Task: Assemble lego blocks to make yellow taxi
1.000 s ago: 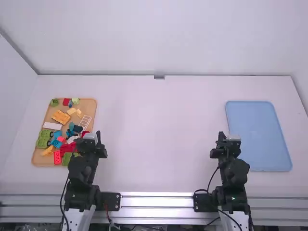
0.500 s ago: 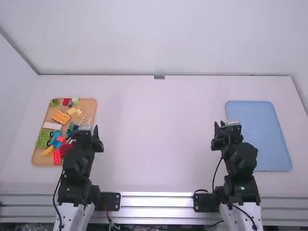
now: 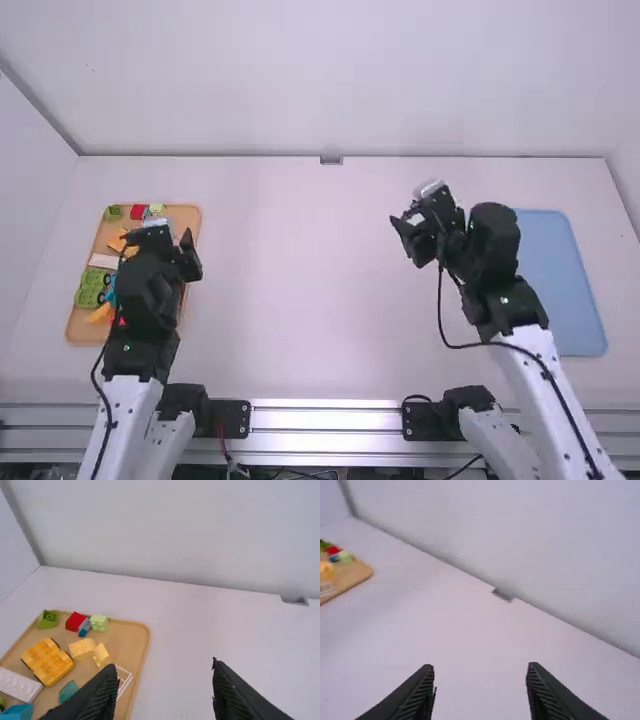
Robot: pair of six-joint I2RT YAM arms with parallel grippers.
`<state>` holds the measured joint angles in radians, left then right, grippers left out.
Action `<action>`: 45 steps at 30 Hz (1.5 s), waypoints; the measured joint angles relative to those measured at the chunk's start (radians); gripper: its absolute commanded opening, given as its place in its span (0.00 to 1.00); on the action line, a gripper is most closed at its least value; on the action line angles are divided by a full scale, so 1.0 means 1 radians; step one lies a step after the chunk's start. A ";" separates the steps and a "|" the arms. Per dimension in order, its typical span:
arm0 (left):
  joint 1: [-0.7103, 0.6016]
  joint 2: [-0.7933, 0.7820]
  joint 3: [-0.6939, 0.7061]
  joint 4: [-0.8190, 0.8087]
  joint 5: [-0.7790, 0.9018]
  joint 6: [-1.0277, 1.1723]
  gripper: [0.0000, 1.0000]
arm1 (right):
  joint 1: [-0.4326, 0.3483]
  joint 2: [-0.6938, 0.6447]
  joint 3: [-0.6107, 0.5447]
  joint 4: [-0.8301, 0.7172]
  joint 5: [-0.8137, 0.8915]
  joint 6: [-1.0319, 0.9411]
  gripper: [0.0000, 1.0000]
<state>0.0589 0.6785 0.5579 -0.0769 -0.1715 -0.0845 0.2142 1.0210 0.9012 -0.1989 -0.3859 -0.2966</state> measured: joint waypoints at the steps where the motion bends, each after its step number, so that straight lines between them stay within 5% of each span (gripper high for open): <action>1: 0.005 0.020 0.016 -0.004 -0.006 -0.008 0.58 | 0.011 0.029 0.026 -0.009 -0.008 -0.012 0.58; 17: 0.209 0.414 0.455 -0.288 -0.006 -0.164 0.86 | 0.243 0.611 0.541 -0.146 -0.266 -0.287 0.86; 26: 0.401 0.601 0.657 -0.455 0.123 -0.211 0.96 | 0.329 0.816 0.652 -0.101 -0.389 -0.339 0.95; 36: 0.420 0.676 0.866 -0.660 0.146 -0.229 0.99 | 0.395 0.828 0.646 -0.006 -0.299 -0.299 0.98; 45: 0.437 0.734 1.022 -0.790 0.150 -0.164 0.99 | 0.450 0.669 0.533 0.005 -0.120 -0.240 0.99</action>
<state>0.4961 1.4124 1.5795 -0.8669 -0.0219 -0.2481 0.6640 1.6905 1.4338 -0.1944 -0.5060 -0.5362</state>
